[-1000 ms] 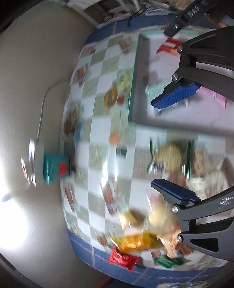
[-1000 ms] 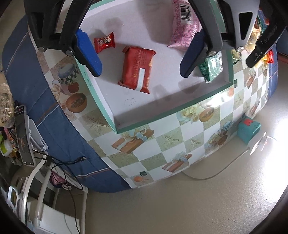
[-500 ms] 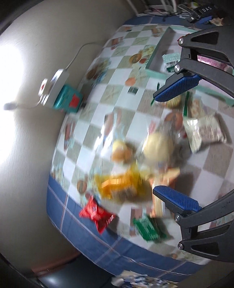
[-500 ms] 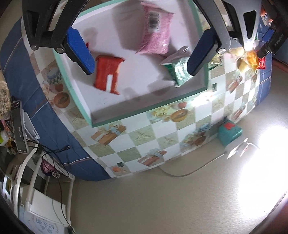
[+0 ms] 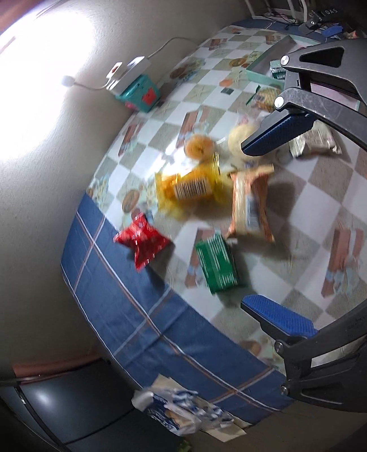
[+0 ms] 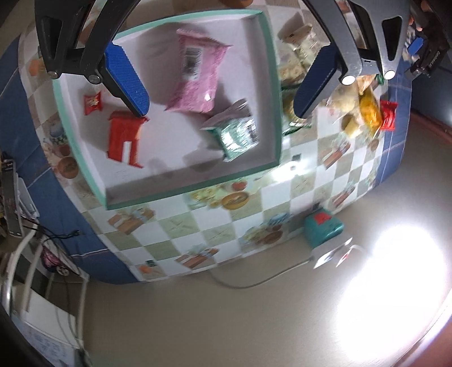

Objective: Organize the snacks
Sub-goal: 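Withdraw both open tools from the tray back toward the snack pile, then move the right tool toward the cream bag while the left tool approaches the beige bread bag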

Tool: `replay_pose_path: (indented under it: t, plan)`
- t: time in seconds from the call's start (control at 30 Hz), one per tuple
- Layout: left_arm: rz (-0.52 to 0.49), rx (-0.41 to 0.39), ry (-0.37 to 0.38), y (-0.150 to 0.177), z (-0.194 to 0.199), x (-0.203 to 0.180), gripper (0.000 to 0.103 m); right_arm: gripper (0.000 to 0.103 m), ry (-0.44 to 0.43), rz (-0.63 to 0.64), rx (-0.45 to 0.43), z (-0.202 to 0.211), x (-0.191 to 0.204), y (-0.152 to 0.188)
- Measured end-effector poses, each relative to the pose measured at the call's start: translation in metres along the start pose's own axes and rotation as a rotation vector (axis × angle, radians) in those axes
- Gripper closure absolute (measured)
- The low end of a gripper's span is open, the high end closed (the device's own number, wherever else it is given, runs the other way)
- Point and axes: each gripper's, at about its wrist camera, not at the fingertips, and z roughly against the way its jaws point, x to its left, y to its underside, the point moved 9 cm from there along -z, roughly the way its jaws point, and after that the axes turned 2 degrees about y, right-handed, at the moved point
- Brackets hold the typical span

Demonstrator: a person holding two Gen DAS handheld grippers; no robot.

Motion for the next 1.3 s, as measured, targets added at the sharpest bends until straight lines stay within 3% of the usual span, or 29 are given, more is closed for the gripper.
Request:
replay_pose_path:
  t: [0.6,0.83,1.3]
  plan:
    - [0.062,0.031,-0.007,0.013,-0.004,0.044,0.004,0.000,-0.114,0.221,0.115,-0.019,0.114,0.064]
    - [0.106,0.082,-0.005,0.017,-0.023,0.055,0.004,0.000,-0.090,0.266,0.167,-0.039,0.126,0.084]
    - [0.048,0.199,0.038,0.032,-0.063,0.021,0.004,0.000,-0.030,0.361,0.257,-0.074,0.139,0.119]
